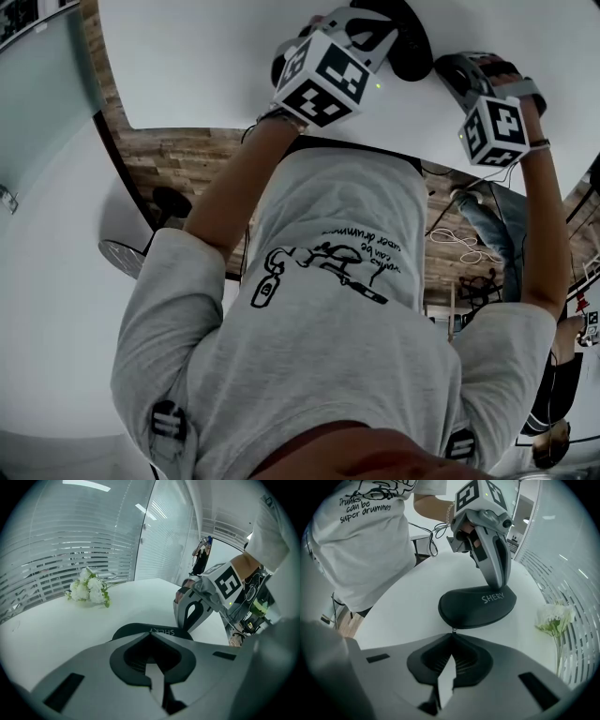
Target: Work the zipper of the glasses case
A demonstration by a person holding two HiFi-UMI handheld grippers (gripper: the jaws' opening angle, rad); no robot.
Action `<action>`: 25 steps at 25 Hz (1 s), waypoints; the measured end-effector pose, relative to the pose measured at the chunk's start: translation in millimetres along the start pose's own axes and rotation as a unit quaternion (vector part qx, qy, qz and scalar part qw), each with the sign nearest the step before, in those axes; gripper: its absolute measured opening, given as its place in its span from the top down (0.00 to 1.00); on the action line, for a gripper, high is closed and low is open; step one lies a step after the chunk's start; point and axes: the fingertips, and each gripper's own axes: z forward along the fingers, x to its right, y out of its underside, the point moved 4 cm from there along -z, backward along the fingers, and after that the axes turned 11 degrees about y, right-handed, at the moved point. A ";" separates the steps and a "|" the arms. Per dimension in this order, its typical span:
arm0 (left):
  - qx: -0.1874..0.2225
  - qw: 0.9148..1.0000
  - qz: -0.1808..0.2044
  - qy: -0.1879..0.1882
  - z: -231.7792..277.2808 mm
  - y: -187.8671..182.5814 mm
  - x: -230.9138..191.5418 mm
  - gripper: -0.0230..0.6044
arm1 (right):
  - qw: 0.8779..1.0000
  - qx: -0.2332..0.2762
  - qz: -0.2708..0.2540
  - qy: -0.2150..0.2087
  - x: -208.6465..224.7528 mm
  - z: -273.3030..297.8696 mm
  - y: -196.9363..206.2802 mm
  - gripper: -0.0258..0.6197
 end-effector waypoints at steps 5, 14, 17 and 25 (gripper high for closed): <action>-0.007 1.000 0.006 0.010 -1.9 -5.6 3.9 0.93 | 0.999 -0.017 -0.018 0.034 7.6 -2.2 8.5 0.96; -0.017 0.999 0.036 0.013 15.3 -27.1 -15.5 0.93 | 0.992 -0.049 -0.034 0.115 65.5 7.5 28.8 0.96; -0.030 0.998 0.053 0.003 25.3 -24.6 -15.4 0.93 | 0.992 -0.052 -0.026 0.115 58.5 13.4 35.7 0.96; -0.031 0.997 0.066 0.005 12.8 -34.6 -1.6 0.93 | 0.993 -0.060 0.031 0.098 35.8 -15.5 26.3 0.96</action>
